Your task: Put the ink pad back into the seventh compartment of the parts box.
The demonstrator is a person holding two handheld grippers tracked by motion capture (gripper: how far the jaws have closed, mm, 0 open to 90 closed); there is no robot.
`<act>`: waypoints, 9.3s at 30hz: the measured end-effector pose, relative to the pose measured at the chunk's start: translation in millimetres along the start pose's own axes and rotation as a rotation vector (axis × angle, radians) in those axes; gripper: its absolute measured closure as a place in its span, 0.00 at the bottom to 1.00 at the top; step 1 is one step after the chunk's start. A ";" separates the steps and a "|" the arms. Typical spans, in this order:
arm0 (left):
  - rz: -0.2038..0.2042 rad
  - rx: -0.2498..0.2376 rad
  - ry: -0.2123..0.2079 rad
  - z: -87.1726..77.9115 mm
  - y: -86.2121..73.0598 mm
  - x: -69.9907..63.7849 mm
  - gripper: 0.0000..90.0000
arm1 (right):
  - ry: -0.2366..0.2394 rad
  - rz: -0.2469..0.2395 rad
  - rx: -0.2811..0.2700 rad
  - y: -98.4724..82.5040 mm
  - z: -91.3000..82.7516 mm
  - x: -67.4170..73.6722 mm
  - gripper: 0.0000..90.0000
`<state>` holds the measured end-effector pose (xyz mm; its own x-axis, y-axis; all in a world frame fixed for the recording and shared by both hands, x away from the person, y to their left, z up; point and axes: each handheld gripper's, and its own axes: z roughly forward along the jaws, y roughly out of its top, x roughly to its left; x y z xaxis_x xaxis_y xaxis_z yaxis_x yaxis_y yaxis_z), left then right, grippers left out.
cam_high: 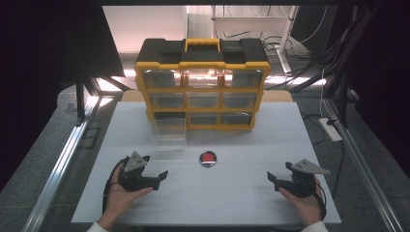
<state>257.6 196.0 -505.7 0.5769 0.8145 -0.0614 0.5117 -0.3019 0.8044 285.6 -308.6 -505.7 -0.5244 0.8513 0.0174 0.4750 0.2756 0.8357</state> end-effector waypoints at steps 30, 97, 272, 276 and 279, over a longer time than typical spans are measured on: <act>0.082 0.047 -0.081 20.5 45.5 -21.4 0.13 | -0.006 0.005 -0.002 -0.8 0.1 0.5 0.19; 0.128 0.126 -0.152 79.0 100.7 -36.8 0.13 | -0.001 0.013 0.008 -2.6 1.1 -0.5 0.19; 0.189 0.197 -0.223 106.1 117.8 -67.2 0.33 | -0.012 0.020 0.014 -5.1 -0.7 -1.6 0.19; 0.189 0.183 -0.230 100.8 119.7 -67.5 0.33 | -0.014 0.019 0.014 -5.2 -0.7 -1.8 0.19; 0.189 0.169 -0.235 96.6 121.6 -67.3 0.33 | -0.014 0.021 0.015 -5.2 -0.6 -1.7 0.19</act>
<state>342.4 56.6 -460.9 0.7925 0.6058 -0.0703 0.4684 -0.5307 0.7064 283.6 -311.8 -509.8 -0.5044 0.8630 0.0271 0.4965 0.2642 0.8269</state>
